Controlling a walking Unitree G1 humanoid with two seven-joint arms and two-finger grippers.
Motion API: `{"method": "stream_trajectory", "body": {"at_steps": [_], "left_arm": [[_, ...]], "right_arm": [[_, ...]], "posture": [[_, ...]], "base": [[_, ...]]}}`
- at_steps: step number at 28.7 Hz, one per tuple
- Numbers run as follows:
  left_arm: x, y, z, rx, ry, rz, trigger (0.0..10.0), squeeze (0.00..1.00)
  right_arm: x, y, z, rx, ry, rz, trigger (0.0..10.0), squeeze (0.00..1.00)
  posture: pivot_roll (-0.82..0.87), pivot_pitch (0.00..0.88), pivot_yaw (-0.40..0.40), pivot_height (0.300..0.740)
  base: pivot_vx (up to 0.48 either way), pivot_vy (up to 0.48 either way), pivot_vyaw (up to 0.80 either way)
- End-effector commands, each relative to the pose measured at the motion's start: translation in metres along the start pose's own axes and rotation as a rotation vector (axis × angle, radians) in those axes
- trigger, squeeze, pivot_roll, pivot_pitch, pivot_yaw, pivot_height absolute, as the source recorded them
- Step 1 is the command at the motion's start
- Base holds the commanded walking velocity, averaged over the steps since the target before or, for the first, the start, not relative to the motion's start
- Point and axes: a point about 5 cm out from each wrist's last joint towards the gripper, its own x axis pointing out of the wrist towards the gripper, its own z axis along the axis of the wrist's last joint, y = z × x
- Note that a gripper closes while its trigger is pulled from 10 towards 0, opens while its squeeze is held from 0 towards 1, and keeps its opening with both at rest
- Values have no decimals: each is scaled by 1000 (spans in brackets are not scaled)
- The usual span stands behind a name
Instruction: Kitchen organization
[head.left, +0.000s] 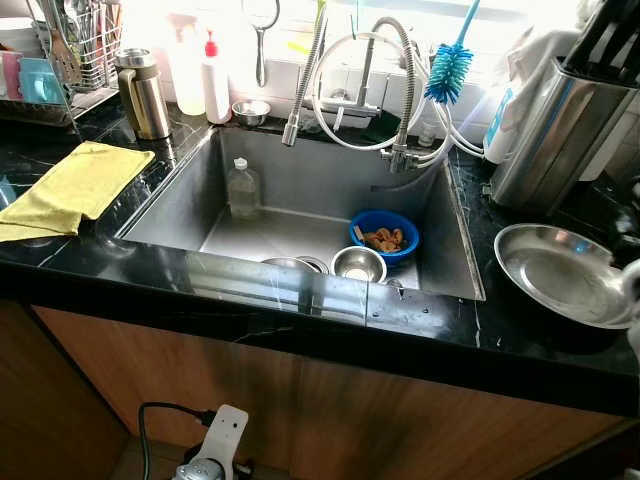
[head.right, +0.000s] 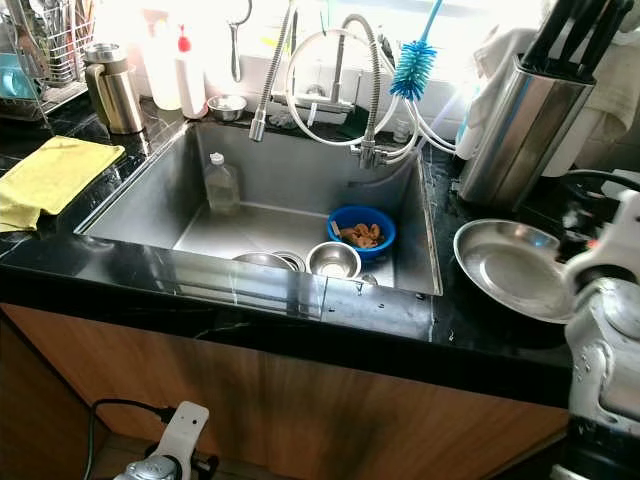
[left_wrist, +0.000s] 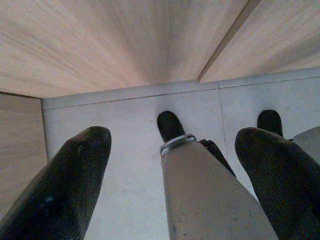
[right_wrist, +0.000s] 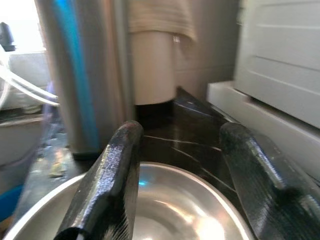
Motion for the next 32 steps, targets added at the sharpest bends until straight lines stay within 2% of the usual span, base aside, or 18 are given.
{"method": "stream_trajectory", "body": {"at_steps": [1,2,3,4,5,7,8,9,10,13,14,15,16,20,26,32], "left_arm": [[0,-1,0,11,3,-4,10000,0],[0,-1,0,10,3,-4,10000,0],[0,-1,0,10,3,-4,10000,0],[0,-1,0,10,3,-3,10000,0],[0,0,0,9,3,-2,10000,0],[0,0,0,8,3,-2,10000,0],[0,0,0,8,3,-2,10000,0],[0,0,0,7,3,-2,10000,0],[0,1,0,7,3,-2,10000,0],[0,1,0,8,3,-3,10000,0],[0,1,0,8,3,-3,10000,0],[0,1,0,8,3,-3,10000,0],[0,1,0,8,2,-3,10000,0],[0,1,1,6,1,-4,10000,0],[1,0,4,8,-6,-7,10000,0],[1,0,5,7,-7,-7,10000,0]], "right_arm": [[-4,-10,3,14,-4,-66,10000,1000],[-6,-13,2,18,2,-89,10000,925],[-6,-13,2,18,2,-89,10000,925],[-8,-16,1,25,12,-110,10000,282],[-11,-22,-4,51,32,-158,10000,0],[-12,-26,-8,71,44,-185,10000,0],[-13,-30,-13,100,61,-208,10000,565],[-14,-32,-15,108,67,-220,10000,565],[-14,-35,-18,117,81,-236,10000,1000],[-15,-34,-23,136,106,-232,10000,988],[-15,-33,-25,138,115,-228,10000,561],[-15,-33,-26,139,120,-226,10000,561],[-15,-33,-28,151,128,-231,10000,0],[-16,-34,-36,195,163,-256,10000,0],[-15,-31,-46,202,215,-251,10000,0],[-14,-25,-57,255,265,-254,10000,0]], "posture": [[30,0,-83,736],[30,0,-82,736],[30,0,-82,736],[29,0,-83,736],[30,0,-82,736],[30,0,-82,736],[30,0,-83,736],[30,0,-83,736],[29,0,-82,736],[29,2,-83,736],[28,2,-83,736],[29,3,-83,736],[32,3,-84,736],[32,4,-83,736],[33,4,-83,736],[37,5,-83,736]], "base": [[0,0,0],[0,0,0],[0,0,0],[0,0,0],[0,0,0],[0,0,0],[0,0,0],[0,0,0],[0,0,0],[0,0,0],[0,0,0],[0,0,0],[0,0,0],[0,0,0],[0,0,0],[0,0,0]]}}
